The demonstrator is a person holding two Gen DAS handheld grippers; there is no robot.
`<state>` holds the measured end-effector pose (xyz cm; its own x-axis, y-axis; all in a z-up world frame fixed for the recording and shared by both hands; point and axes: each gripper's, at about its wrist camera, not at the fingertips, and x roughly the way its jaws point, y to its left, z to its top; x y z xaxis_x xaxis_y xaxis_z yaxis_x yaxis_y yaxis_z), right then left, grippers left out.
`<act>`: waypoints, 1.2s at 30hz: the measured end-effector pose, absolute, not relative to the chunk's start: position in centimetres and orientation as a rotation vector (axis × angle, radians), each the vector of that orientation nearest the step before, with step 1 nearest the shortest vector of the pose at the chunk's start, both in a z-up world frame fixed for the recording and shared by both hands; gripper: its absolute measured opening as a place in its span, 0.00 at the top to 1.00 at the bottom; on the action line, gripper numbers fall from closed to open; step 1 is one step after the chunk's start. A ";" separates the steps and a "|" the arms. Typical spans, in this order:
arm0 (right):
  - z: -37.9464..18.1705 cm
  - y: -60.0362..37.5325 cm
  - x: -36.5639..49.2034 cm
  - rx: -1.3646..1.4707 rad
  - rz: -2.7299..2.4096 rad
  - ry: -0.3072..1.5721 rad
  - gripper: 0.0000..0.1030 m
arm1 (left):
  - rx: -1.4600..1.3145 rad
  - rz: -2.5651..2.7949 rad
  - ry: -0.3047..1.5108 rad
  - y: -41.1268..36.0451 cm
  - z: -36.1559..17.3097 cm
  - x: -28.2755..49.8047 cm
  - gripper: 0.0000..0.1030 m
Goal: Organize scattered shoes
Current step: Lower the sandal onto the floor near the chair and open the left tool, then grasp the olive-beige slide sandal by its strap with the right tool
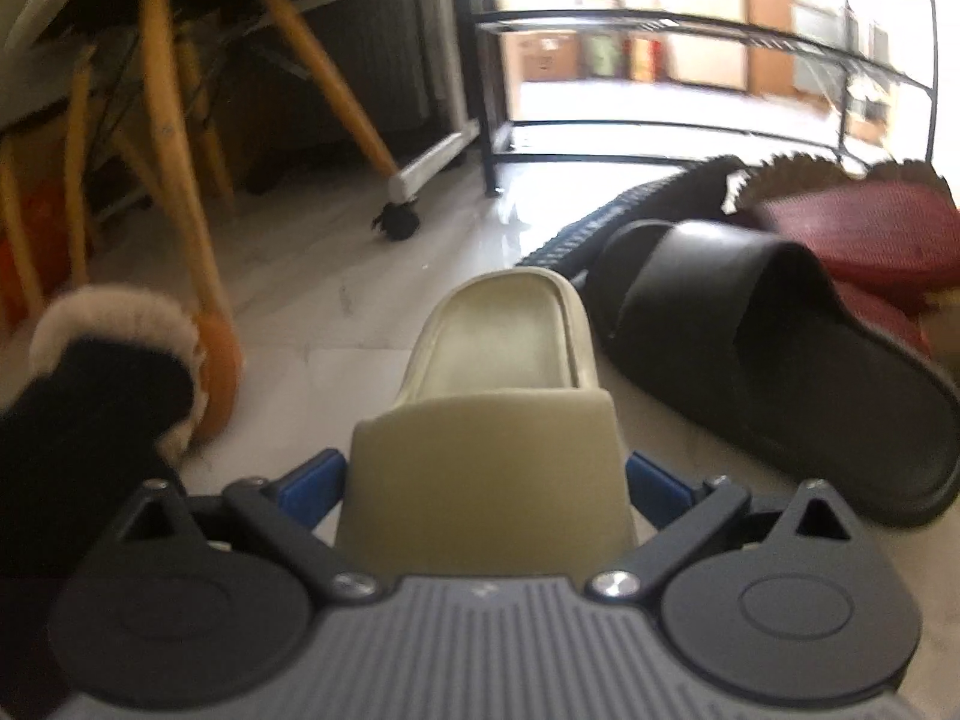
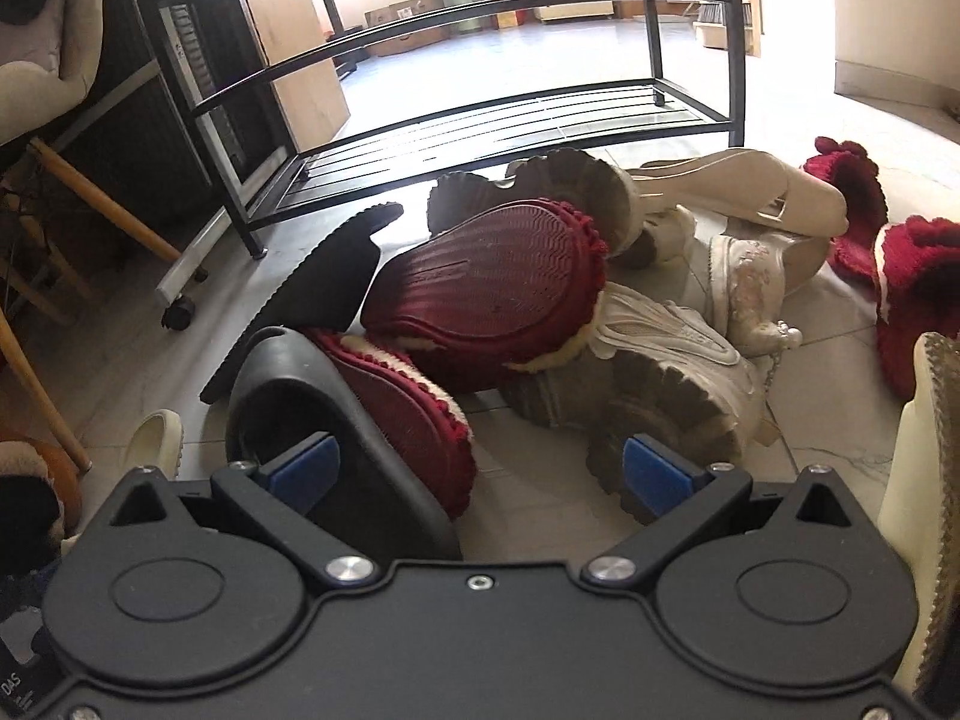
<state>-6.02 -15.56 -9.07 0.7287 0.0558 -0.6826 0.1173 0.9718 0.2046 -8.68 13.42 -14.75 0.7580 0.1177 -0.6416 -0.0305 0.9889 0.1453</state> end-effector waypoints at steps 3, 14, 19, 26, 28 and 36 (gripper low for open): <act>-9.1 -16.2 -6.4 0.255 -0.048 0.742 0.00 | 0.294 -0.026 0.732 13.4 -14.7 -9.2 0.03; -9.7 -14.8 -5.9 0.216 0.023 0.776 0.00 | 0.518 -0.128 0.780 14.0 -15.8 -8.1 0.01; -9.1 -13.1 -5.1 0.146 0.144 0.772 0.00 | 0.464 -0.106 0.736 14.6 -14.1 -7.9 0.01; -8.2 -10.6 -4.0 0.048 0.314 0.762 0.00 | 0.140 -0.058 0.703 16.5 -9.0 -7.9 0.00; -7.9 -10.0 -3.6 0.020 0.363 0.759 0.00 | 0.095 -0.048 0.720 16.4 -7.7 -7.9 0.00; -7.8 -3.5 -1.0 -0.243 0.690 0.655 0.01 | 0.009 0.039 0.728 16.8 -3.2 -10.8 0.00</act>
